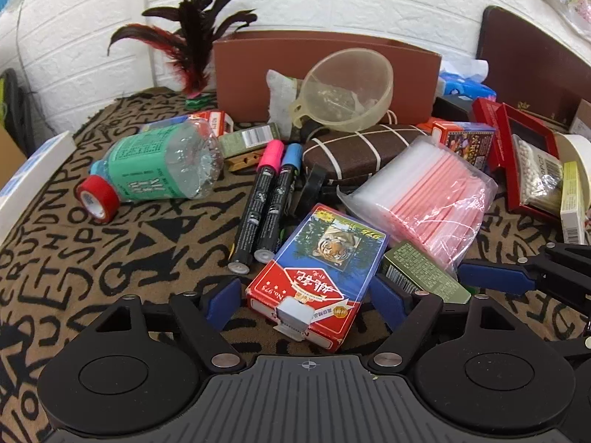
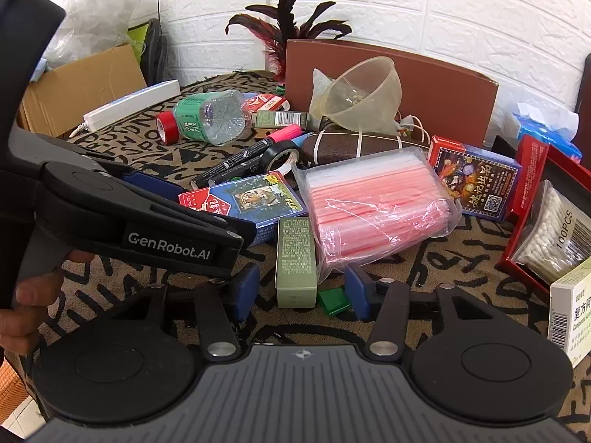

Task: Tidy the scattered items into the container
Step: 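Close the left gripper on the tiger card box while the right gripper grasps the green box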

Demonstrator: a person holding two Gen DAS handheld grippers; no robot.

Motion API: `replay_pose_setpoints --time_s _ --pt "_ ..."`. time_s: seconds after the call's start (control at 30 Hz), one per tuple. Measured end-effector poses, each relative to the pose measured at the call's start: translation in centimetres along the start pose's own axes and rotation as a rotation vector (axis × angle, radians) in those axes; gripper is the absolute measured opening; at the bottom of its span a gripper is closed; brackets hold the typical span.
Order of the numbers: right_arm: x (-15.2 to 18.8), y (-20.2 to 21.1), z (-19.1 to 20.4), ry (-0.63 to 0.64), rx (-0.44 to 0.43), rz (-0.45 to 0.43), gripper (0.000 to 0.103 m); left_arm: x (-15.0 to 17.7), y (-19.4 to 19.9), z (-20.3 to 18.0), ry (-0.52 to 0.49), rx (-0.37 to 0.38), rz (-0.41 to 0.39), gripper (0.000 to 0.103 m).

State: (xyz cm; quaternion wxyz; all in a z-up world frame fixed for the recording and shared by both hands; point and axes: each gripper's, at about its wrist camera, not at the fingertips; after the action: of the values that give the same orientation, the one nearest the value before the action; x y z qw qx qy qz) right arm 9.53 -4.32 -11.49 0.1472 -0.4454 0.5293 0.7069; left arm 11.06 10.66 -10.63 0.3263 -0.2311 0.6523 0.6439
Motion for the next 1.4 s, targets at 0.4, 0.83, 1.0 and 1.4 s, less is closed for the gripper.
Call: replay_pose_setpoints --time_s 0.4,0.83,1.0,1.4 --pt "0.0 -0.5 -0.1 0.018 -0.022 0.029 0.028 0.0 -1.1 -0.7 -0.030 -0.002 -0.002 0.076" --pt "1.7 3.2 -0.9 0.012 -0.072 0.067 0.028 2.6 2.2 -1.8 -0.020 -0.053 0.034 0.065" --pt "3.0 5.1 -1.1 -0.005 -0.122 0.109 0.026 4.2 4.2 -2.2 -0.015 -0.043 0.058 0.065" --pt "4.0 6.2 -0.7 0.004 -0.122 0.108 0.027 5.4 5.7 -3.1 -0.016 -0.080 0.071 0.080"
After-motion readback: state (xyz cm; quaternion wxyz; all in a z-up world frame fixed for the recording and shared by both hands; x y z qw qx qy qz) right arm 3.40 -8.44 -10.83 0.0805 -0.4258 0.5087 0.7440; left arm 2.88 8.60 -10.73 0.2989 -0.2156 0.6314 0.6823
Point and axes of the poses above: each gripper's, at about its wrist camera, not at the fingertips, and y roughly against the way its jaws point, z to its left, x to its underside, and after that the axes turned 5 degrees about -x, right-handed
